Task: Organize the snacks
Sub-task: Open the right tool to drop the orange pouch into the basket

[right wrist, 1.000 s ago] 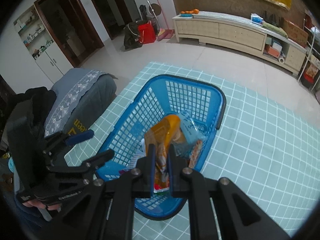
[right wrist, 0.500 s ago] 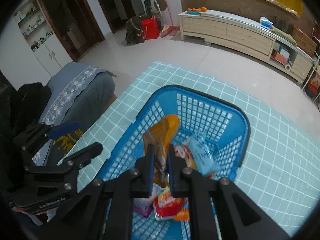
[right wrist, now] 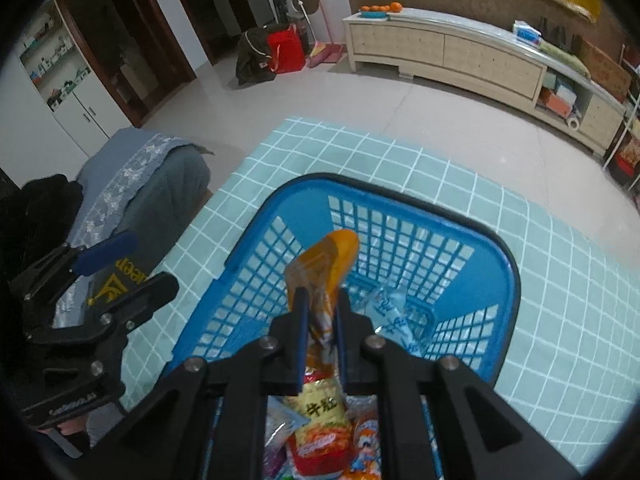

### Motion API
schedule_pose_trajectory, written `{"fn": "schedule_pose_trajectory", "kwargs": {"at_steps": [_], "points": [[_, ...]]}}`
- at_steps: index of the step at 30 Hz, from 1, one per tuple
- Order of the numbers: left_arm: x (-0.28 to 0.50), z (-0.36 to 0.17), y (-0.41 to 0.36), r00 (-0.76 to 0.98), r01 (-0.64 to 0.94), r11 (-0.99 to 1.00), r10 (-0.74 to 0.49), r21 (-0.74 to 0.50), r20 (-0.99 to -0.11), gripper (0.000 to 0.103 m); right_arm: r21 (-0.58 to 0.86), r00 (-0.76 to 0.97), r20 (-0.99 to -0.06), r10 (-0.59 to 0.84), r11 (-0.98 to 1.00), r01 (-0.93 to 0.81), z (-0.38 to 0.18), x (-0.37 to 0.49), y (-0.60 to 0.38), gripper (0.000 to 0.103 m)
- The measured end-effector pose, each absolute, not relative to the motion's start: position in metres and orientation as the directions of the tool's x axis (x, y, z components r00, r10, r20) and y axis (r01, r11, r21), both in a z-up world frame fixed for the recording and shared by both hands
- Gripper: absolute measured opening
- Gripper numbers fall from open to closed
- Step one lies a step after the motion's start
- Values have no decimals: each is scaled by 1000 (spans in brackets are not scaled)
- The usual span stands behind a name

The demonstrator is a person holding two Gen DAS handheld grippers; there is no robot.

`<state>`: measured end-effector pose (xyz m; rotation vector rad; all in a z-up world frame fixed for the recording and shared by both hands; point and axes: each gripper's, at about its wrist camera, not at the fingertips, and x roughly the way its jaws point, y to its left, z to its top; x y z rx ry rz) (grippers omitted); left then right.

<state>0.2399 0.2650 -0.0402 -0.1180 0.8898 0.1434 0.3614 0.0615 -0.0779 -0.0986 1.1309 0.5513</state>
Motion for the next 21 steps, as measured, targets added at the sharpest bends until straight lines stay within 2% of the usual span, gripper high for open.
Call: {"fn": "schedule_pose_trajectory", "kwargs": {"at_steps": [1,2,3,4,5,12,21], "points": [[240,-40,264,621,-174,984,76,-42,-780,63,185,313,-880,357,864,-468,-79,362,64,26],[240,-41,263,620,-174,984,76,-42,-781,63,171,318,-882,347,866,-470,-81,362,65,43],[239,-42,264,619,-174,984,75,-44,-782,63,163,319,-885,338,868,-468,-83,362,65,55],[238,-42,264,618,-171,984,73,-44,-783,63,163,316,-888,335,870,-465,-85,363,65,78],[237,-42,265,617,-166,985,71,-41,-784,63,172,310,-887,342,868,-465,-87,363,63,86],[225,-38,258,628,-142,990,79,-14,-774,63,147,368,-864,345,870,-470,-74,346,50,87],[202,-15,237,663,-126,991,49,-46,-747,66,125,418,-843,339,879,-460,-47,323,27,88]]}}
